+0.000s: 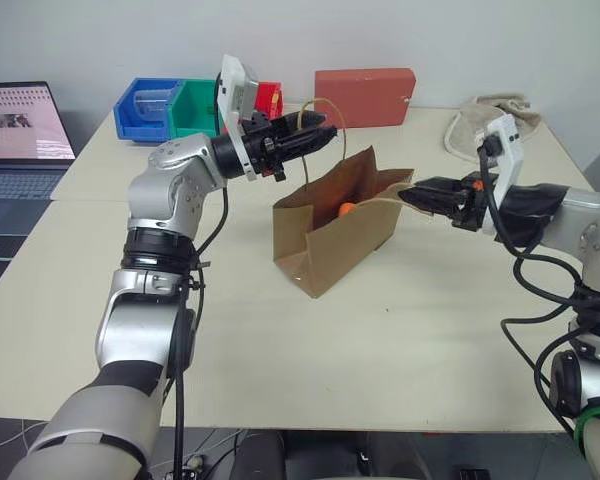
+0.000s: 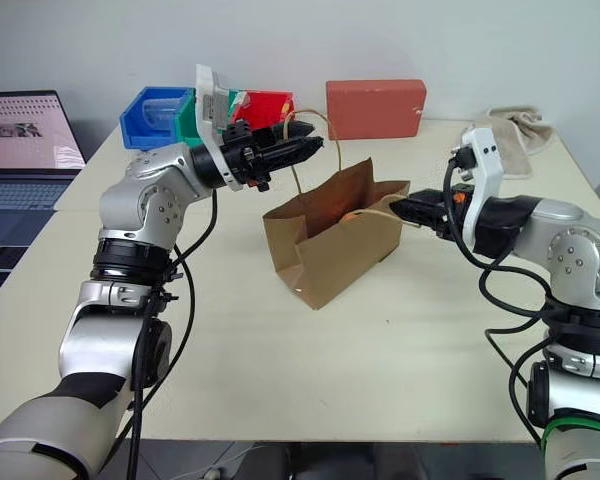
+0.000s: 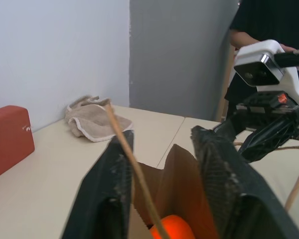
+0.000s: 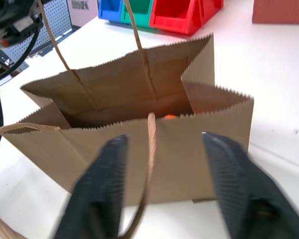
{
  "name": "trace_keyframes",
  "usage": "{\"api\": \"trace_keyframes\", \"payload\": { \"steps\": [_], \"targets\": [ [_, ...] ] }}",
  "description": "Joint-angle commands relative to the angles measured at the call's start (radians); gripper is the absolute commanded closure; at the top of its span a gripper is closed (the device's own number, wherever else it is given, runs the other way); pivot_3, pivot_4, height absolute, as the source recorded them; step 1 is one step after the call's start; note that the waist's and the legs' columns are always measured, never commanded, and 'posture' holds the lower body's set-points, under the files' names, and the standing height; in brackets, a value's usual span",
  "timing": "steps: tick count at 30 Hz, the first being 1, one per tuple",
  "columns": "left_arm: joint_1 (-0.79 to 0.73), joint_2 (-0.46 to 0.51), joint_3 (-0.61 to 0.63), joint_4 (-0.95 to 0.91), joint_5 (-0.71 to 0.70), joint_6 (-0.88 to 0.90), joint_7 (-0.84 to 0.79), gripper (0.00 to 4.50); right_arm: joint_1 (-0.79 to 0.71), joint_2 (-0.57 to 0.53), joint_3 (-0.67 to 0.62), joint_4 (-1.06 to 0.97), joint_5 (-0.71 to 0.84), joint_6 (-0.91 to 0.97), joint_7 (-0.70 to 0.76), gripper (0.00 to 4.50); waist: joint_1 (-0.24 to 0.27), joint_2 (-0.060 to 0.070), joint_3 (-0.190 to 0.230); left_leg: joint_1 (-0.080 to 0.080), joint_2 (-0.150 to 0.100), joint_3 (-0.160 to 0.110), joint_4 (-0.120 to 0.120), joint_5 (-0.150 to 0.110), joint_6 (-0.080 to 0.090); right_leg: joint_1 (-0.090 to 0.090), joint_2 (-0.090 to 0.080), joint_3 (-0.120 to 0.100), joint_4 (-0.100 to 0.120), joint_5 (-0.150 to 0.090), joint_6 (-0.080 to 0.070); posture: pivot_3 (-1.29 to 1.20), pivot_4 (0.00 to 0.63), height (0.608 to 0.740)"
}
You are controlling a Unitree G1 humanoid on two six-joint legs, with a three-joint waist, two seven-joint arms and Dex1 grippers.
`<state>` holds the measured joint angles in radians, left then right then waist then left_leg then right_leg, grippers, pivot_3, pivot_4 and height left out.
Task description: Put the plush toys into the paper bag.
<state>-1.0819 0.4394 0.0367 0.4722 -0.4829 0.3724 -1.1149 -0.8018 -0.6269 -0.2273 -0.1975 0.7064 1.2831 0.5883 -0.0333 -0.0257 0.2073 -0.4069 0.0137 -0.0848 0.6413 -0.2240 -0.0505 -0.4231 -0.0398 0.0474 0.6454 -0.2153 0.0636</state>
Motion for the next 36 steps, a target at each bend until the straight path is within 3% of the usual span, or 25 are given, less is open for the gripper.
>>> {"api": "trace_keyframes", "payload": {
  "steps": [1,3,5,8,13,16,21,36],
  "targets": [
    [0.030,0.054,0.034,-0.113,-0.011,0.024,0.000,1.40,-0.051,-0.031,-0.060,-0.043,0.042,0.000,-0.005,0.65,-0.002,0.000,0.000,0.000,0.000,0.000,0.000,0.000,0.000,0.000,0.000,0.000,0.000,0.000,0.000,0.00,0.150,0.740],
    [0.059,0.079,0.042,-0.151,-0.003,0.030,0.017,0.71,-0.079,-0.039,-0.078,-0.025,0.046,-0.004,-0.019,0.00,-0.002,0.001,0.000,0.000,0.000,0.000,0.000,0.000,0.000,0.000,0.000,0.000,0.000,0.000,0.000,0.00,0.150,0.740],
    [0.095,0.106,0.048,-0.191,0.015,0.019,0.041,0.06,-0.120,-0.023,-0.124,0.014,0.060,-0.007,-0.044,0.00,-0.003,0.001,0.000,0.001,0.000,0.000,0.000,0.000,0.000,0.000,0.000,0.000,0.000,0.000,0.000,0.00,0.150,0.740],
    [0.157,0.139,0.060,-0.257,0.012,0.044,0.064,0.02,-0.153,-0.019,-0.155,0.062,0.057,-0.043,-0.055,0.00,-0.001,0.001,0.000,0.001,0.000,0.000,0.000,0.000,0.000,0.001,0.000,0.000,0.000,0.000,0.000,0.00,0.150,0.740],
    [0.245,0.197,0.084,-0.350,0.001,0.087,0.081,0.02,-0.098,-0.097,-0.067,0.030,-0.026,-0.267,0.073,0.00,-0.001,0.001,0.000,0.001,0.000,0.000,-0.001,0.000,0.000,0.000,0.000,0.000,0.000,0.000,0.000,0.00,0.150,0.740],
    [0.317,0.231,0.122,-0.402,-0.046,0.149,0.079,0.02,0.004,-0.192,0.013,-0.015,-0.095,-0.428,0.222,0.00,0.001,0.001,0.000,0.001,0.000,0.000,-0.001,0.000,0.000,0.001,0.000,0.000,-0.001,0.000,0.000,0.00,0.150,0.740],
    [0.494,0.236,0.132,-0.558,-0.118,0.224,0.080,0.02,0.130,-0.296,0.032,-0.148,0.022,-0.452,0.454,0.00,0.000,0.001,0.001,0.001,0.001,0.001,0.000,0.000,0.000,0.001,0.000,0.000,0.000,0.000,0.000,0.00,0.150,0.740],
    [0.528,0.168,0.034,-0.517,-0.091,0.201,0.082,0.02,0.188,-0.335,0.045,-0.245,0.133,-0.386,0.470,0.00,0.002,0.001,0.000,0.004,0.001,0.002,0.000,0.000,0.000,0.003,0.000,0.001,0.000,0.000,0.000,0.00,0.150,0.740]
  ]
}}
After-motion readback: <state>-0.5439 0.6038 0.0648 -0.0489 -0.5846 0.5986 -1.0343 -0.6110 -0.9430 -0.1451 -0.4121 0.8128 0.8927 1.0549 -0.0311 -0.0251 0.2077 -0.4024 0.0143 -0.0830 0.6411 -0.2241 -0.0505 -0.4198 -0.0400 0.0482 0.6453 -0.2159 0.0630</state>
